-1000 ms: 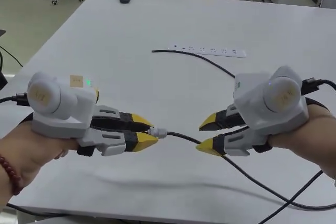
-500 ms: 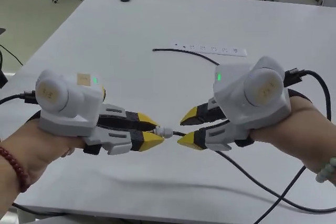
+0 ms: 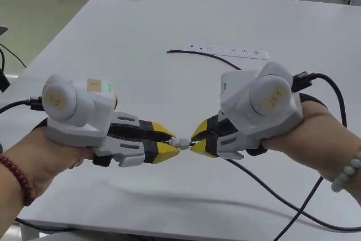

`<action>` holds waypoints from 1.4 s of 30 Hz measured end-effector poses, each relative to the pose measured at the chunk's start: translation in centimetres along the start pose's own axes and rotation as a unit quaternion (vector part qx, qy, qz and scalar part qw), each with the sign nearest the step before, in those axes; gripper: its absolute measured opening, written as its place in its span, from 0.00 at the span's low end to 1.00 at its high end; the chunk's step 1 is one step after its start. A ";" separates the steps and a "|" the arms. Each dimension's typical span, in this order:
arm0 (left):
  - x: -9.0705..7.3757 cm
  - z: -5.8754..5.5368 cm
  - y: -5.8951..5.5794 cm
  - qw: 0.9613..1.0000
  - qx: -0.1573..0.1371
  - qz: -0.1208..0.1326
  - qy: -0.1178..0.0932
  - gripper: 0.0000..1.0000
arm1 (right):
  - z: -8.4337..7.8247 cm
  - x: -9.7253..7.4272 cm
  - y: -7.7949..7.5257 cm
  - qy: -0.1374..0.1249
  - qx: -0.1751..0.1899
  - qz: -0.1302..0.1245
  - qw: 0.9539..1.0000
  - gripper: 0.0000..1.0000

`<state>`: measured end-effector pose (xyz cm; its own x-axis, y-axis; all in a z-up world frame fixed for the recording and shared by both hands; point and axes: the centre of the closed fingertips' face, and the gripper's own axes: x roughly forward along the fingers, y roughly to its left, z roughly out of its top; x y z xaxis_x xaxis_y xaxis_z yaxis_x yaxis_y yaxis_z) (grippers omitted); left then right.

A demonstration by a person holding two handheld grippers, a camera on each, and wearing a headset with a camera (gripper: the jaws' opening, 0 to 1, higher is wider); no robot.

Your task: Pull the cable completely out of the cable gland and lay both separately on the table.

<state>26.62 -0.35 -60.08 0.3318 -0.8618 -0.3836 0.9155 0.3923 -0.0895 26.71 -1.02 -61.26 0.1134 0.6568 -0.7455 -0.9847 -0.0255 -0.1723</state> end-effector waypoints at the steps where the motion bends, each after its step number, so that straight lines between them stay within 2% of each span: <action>1: 0.0 0.0 0.0 1.000 0.001 0.000 0.000 0.15 | 0.0 0.1 0.1 0.001 -0.002 0.002 1.000 0.01; 10: -0.2 0.2 -0.1 1.000 0.003 0.001 -0.001 0.15 | 0.1 -0.2 0.3 -0.003 0.001 0.003 1.000 0.00; 17: -0.7 0.2 0.0 1.000 0.003 0.007 -0.001 0.15 | -0.9 -0.9 0.1 0.003 0.007 -0.001 1.000 0.00; 22: -1.0 0.1 0.2 1.000 0.005 0.012 0.002 0.15 | -2.5 -1.4 0.0 0.014 0.014 -0.004 1.000 0.00; 32: -1.6 0.1 0.8 1.000 0.007 0.022 0.003 0.15 | -7.0 -2.4 -0.9 0.043 0.046 -0.012 0.998 0.00; 39: -1.7 -0.1 0.8 1.000 0.010 0.023 0.005 0.15 | -8.7 -2.3 -1.1 0.054 0.059 -0.012 0.997 0.00; 42: -1.6 -0.1 0.8 1.000 0.010 0.022 0.006 0.15 | -8.8 -2.1 -1.0 0.055 0.059 -0.010 0.997 0.00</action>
<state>26.82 1.44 -59.65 0.3690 -0.8400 -0.3979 0.9045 0.4231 -0.0544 28.58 -9.03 -65.15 0.1411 0.5699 -0.8095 -0.9900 0.0809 -0.1156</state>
